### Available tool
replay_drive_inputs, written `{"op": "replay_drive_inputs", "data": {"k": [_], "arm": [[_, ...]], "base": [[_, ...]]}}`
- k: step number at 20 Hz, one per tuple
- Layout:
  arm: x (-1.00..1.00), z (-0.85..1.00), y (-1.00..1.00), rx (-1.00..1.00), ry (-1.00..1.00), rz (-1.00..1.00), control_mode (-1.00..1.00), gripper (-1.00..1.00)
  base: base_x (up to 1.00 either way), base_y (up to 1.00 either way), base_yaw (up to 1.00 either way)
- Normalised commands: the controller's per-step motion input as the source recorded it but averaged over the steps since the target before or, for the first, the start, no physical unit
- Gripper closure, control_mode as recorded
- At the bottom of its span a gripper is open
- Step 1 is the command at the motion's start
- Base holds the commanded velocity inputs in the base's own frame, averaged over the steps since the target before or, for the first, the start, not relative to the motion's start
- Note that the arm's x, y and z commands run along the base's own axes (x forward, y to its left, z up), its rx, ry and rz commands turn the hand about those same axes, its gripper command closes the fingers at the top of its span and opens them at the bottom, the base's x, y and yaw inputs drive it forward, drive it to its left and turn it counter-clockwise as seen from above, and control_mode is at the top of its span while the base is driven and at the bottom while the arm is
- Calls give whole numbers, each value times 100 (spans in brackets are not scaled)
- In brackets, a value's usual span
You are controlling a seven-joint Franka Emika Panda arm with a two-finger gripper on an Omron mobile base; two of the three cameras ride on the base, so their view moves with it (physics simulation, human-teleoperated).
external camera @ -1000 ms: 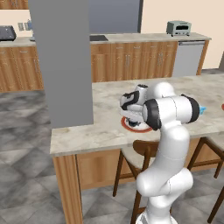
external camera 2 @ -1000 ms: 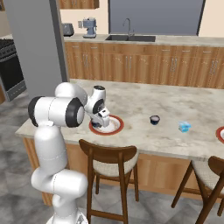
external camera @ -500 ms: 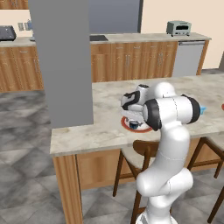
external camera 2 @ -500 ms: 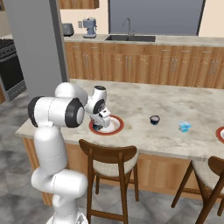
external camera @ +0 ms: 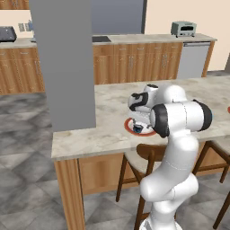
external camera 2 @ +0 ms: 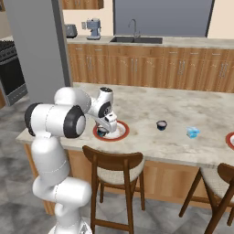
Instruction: Place two yogurt containers on each plate.
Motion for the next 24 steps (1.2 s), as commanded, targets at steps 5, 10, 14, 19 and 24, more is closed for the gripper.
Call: {"op": "replay_drive_inputs", "data": {"k": [5, 10, 14, 19, 24], "arm": [[-1, 37, -47, -1, 7, 0, -100, -100], [1, 20, -61, -30, 14, -1, -100, -100], [0, 18, -60, -29, 10, 0, -100, -100], [0, 4, -71, 2, 0, 0, -100, -100], [6, 0, -72, 7, 0, 0, -100, -100]], "base": [[0, 0, 0], [0, 0, 0], [0, 0, 0], [0, 0, 0], [0, 0, 0]]}}
